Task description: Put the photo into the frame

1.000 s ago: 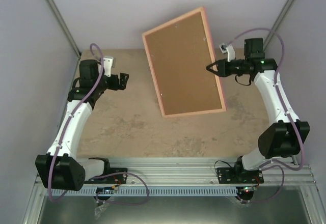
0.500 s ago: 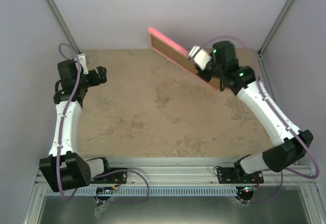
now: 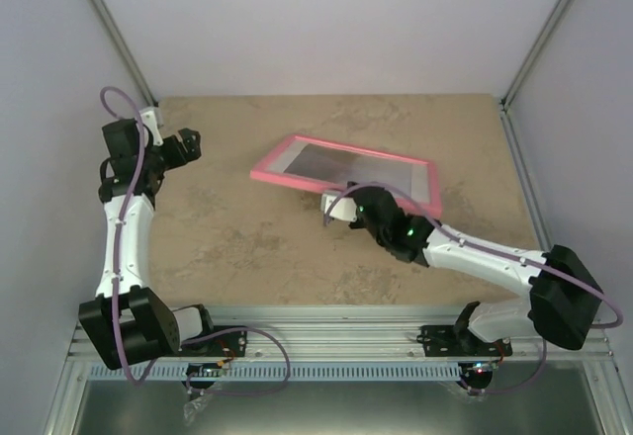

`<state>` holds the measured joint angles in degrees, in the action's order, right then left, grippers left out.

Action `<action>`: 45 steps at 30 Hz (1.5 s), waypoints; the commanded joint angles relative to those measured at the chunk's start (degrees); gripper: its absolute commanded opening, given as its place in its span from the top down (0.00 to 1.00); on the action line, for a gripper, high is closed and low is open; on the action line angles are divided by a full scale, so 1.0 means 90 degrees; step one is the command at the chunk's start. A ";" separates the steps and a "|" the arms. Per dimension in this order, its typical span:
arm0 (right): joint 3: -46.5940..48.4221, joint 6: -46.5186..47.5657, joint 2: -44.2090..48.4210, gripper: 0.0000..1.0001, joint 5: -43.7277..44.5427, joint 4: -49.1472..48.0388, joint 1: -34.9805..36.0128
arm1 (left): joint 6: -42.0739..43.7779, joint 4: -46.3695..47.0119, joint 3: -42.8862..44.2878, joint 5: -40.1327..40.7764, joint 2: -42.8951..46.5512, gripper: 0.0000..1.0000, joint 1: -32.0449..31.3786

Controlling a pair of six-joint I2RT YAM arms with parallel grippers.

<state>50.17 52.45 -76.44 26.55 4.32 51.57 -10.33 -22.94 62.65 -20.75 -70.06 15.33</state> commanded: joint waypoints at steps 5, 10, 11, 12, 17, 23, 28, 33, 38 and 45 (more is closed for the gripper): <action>-0.1580 0.0843 -0.0535 0.76 0.0995 -0.3488 0.1233 | -0.0017 0.0201 -0.0054 -0.0272 -0.0285 0.01 0.0038; -0.2023 0.0781 -0.1120 0.59 0.1070 -0.4450 0.1516 | 0.0004 0.0224 -0.0056 -0.0301 -0.0352 0.01 0.0035; -0.2091 0.0749 -0.1211 0.58 0.1060 -0.4584 0.1553 | 0.0005 0.0237 -0.0078 -0.0303 -0.0359 0.01 0.0041; -0.2128 0.0697 -0.1307 0.54 0.1038 -0.4651 0.1584 | 0.0005 0.0250 -0.0093 -0.0302 -0.0356 0.01 0.0035; -0.2259 0.0330 -0.1641 0.38 0.0842 -0.4470 0.1694 | 0.0072 0.0254 -0.0117 -0.0405 -0.0421 0.01 0.0037; -0.2086 -0.0346 -0.1492 0.17 -0.0053 -0.3076 0.1792 | 0.0174 0.0254 -0.0139 -0.0614 -0.0576 0.01 0.0035; -0.1864 -0.0564 -0.1077 0.02 -0.1413 -0.1638 0.1792 | 0.0330 0.0219 -0.0137 -0.0930 -0.0728 0.01 0.0035; -0.1393 -0.0944 -0.0561 0.02 -0.2673 -0.0252 0.1603 | 0.0644 0.0008 -0.0040 -0.1197 -0.1011 0.01 -0.0047; -0.0488 -0.1661 -0.0218 0.02 -0.4247 0.1097 0.0389 | 0.1111 -0.0213 0.0043 -0.0980 -0.1223 0.01 -0.0520; -0.0091 -0.1653 0.0395 0.02 -0.5118 0.2322 -0.1100 | 0.2042 -0.0657 0.0606 -0.0553 -0.1918 0.01 -0.1345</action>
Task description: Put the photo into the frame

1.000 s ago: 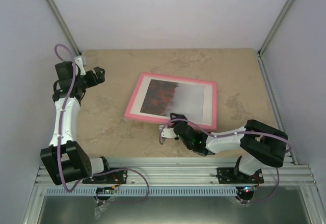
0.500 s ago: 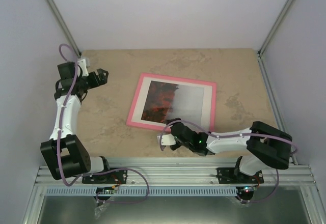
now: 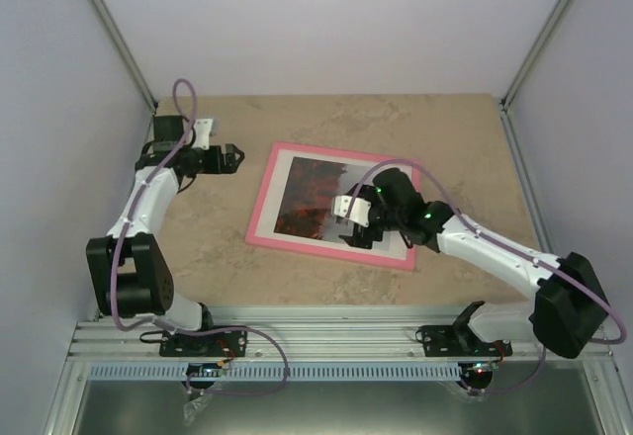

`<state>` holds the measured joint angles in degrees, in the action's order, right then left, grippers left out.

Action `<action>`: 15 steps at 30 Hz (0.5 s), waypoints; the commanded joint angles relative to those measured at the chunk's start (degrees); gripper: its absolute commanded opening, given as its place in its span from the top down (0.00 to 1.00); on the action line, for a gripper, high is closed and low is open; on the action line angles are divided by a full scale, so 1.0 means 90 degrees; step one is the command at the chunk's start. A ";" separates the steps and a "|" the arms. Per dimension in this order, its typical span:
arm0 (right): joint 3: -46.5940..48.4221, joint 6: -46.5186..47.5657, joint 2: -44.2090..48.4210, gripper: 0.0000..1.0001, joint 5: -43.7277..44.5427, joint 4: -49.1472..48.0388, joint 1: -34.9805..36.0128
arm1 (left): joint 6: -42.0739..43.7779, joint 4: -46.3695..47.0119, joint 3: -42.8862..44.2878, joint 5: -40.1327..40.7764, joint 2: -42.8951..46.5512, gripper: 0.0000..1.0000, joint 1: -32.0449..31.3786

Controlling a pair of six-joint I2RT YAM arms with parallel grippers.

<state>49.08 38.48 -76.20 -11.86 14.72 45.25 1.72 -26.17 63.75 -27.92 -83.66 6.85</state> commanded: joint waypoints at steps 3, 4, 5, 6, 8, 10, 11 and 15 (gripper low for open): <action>-0.0124 0.0074 0.0750 0.02 -0.1183 0.1650 -0.0726 | 0.0850 -0.0250 0.0858 0.0392 -0.0985 0.01 -0.0690; -0.0186 0.0159 0.0856 0.02 -0.1252 0.1839 -0.0739 | 0.0862 -0.0254 0.1051 0.0390 -0.1204 0.01 -0.0858; -0.0233 0.0261 0.0947 0.02 -0.1341 0.2041 -0.0741 | 0.0874 -0.0289 0.1264 0.0361 -0.1443 0.01 -0.0961; -0.0241 0.0377 0.0995 0.02 -0.1454 0.2285 -0.0741 | 0.0862 -0.0328 0.1540 0.0320 -0.1709 0.01 -0.1017; -0.0204 0.0611 0.0975 0.03 -0.1612 0.2773 -0.0741 | 0.0840 -0.0460 0.2117 0.0190 -0.2236 0.01 -0.1133; -0.0200 0.0815 0.0952 0.03 -0.1691 0.3181 -0.0741 | 0.0831 -0.0541 0.2664 0.0060 -0.2739 0.01 -0.1228; -0.0231 0.0927 0.0942 0.04 -0.1698 0.3277 -0.0744 | 0.0781 -0.0553 0.2943 0.0012 -0.2973 0.01 -0.1268; -0.0425 0.1187 0.0939 0.10 -0.1654 0.3468 -0.0734 | 0.0632 -0.0677 0.4004 -0.0178 -0.3835 0.01 -0.1449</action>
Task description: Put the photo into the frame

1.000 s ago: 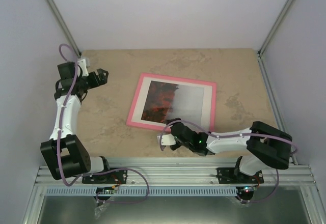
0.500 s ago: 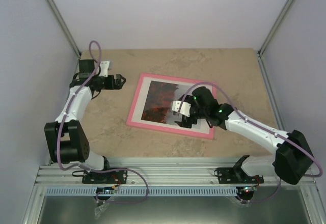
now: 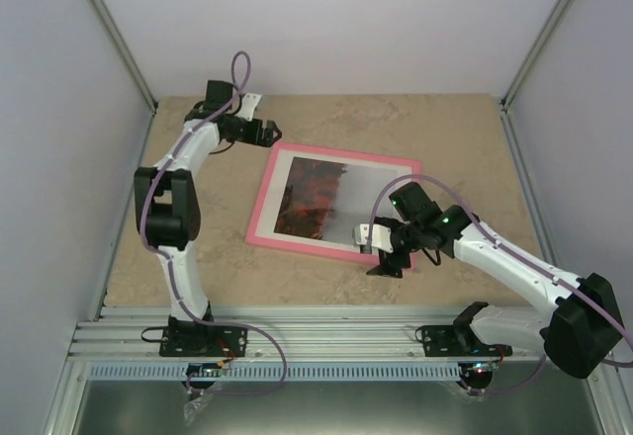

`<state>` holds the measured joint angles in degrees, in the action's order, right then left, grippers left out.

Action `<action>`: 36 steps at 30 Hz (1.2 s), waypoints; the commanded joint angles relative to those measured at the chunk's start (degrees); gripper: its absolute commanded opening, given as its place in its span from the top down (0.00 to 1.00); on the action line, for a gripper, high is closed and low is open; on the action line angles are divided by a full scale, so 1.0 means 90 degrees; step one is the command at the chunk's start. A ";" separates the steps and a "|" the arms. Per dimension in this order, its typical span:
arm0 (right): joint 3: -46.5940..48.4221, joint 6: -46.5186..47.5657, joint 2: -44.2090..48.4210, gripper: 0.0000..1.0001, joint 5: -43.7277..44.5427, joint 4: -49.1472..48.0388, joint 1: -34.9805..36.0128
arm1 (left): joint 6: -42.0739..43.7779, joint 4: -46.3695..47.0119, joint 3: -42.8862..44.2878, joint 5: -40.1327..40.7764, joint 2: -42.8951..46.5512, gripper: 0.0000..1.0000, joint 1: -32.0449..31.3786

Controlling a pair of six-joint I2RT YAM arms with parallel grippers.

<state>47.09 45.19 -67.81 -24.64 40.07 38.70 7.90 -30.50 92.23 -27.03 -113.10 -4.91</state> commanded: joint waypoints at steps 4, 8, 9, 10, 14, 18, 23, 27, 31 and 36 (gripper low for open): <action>-0.0275 0.0544 -0.0105 0.20 -0.0544 0.0815 0.0054 | -0.0166 -0.0227 0.1792 -0.0353 -0.1366 0.01 -0.0312; -0.0419 0.0572 -0.0475 0.28 -0.0639 0.0859 0.0443 | -0.0291 -0.0369 0.2543 -0.0388 -0.2039 0.01 -0.0526; -0.0456 0.0565 -0.0591 0.31 -0.0625 0.0843 0.0534 | -0.0319 -0.0363 0.2676 -0.0408 -0.2174 0.01 -0.0566; -0.0478 0.0553 -0.0717 0.32 -0.0617 0.0815 0.0611 | -0.0367 -0.0354 0.2788 -0.0415 -0.2289 0.01 -0.0611; -0.0466 0.0454 -0.1154 0.33 -0.0596 0.0612 0.0882 | -0.0369 -0.0362 0.3054 -0.0366 -0.2663 0.01 -0.0791; -0.0438 0.0411 -0.1652 0.33 -0.0555 0.0474 0.1091 | -0.0378 -0.0343 0.3258 -0.0206 -0.3004 0.01 -0.0906; -0.0506 0.0270 -0.2137 0.32 -0.0074 0.0108 0.1070 | -0.0291 -0.0498 0.3792 -0.0056 -0.3509 0.01 -0.0920; -0.0359 0.0159 -0.2347 0.32 -0.0053 0.0059 0.0696 | -0.0106 -0.0772 0.3855 -0.0120 -0.3593 0.01 -0.0920; -0.0249 0.0097 -0.2504 0.31 0.0029 0.0087 0.0197 | 0.0417 -0.1247 0.3512 -0.0277 -0.3317 0.01 -0.0920; -0.0192 0.0096 -0.2624 0.30 0.0131 0.0052 -0.0312 | 0.1066 -0.1389 0.2486 -0.0088 -0.2629 0.01 -0.0910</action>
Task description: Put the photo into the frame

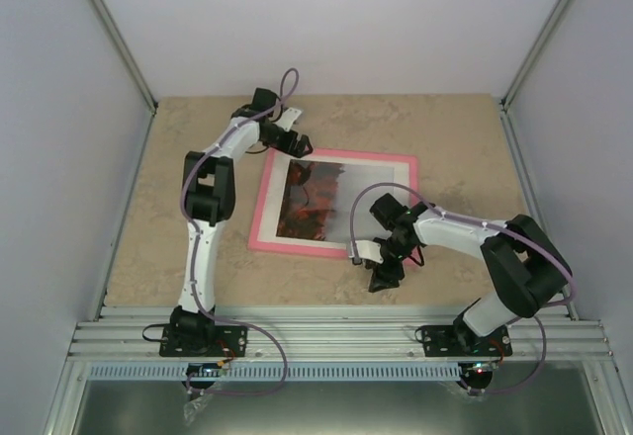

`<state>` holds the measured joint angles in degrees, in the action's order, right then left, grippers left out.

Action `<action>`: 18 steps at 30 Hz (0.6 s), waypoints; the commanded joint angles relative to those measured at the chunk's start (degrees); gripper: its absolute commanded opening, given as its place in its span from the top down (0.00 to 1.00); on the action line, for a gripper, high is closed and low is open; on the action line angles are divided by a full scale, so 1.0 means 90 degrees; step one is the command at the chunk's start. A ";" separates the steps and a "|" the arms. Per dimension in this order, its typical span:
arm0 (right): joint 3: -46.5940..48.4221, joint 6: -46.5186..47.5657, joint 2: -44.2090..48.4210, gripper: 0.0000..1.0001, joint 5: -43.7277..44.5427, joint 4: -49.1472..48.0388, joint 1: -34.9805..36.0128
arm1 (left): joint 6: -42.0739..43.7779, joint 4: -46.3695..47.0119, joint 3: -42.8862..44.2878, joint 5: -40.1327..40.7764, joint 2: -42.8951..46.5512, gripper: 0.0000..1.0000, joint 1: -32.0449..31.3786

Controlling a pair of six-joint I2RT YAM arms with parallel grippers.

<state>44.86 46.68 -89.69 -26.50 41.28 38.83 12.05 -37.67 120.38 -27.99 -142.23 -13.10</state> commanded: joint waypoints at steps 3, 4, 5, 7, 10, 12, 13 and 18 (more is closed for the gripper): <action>0.0151 -0.0038 -0.0266 0.30 0.0371 -0.0036 -0.0676 | 0.0860 -0.0734 -0.1097 -0.0009 0.0908 0.03 0.0008; 0.0190 -0.0031 -0.0286 0.30 0.0384 -0.0032 -0.0799 | 0.0912 -0.0768 -0.1255 -0.0056 0.1013 0.03 0.0010; 0.0220 -0.0030 -0.0305 0.30 0.0396 -0.0045 -0.0924 | 0.0937 -0.0780 -0.1407 -0.0117 0.1135 0.04 0.0011; 0.0289 -0.0064 -0.0366 0.30 0.0466 -0.0120 -0.1188 | 0.0972 -0.0723 -0.1821 -0.0265 0.1406 0.05 0.0011; 0.0486 -0.0147 -0.0567 0.30 0.0585 -0.0241 -0.1562 | 0.0992 -0.0580 -0.2510 -0.0447 0.1886 0.06 0.0011; 0.0716 -0.0206 -0.0742 0.30 0.0531 -0.0269 -0.1802 | 0.0991 -0.0411 -0.3150 -0.0531 0.2223 0.06 0.0013; 0.0853 -0.0233 -0.0862 0.30 0.0463 -0.0260 -0.1903 | 0.1029 -0.0338 -0.3423 -0.0575 0.2414 0.07 0.0017; 0.1705 -0.0334 -0.1418 0.28 -0.0449 0.0083 -0.2299 | 0.1303 -0.0032 -0.4921 -0.0708 0.3298 0.07 0.0014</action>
<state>54.98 44.84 -98.19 -26.57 45.36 20.29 21.15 -37.17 83.99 -27.97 -117.84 -11.81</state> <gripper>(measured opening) 0.711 0.932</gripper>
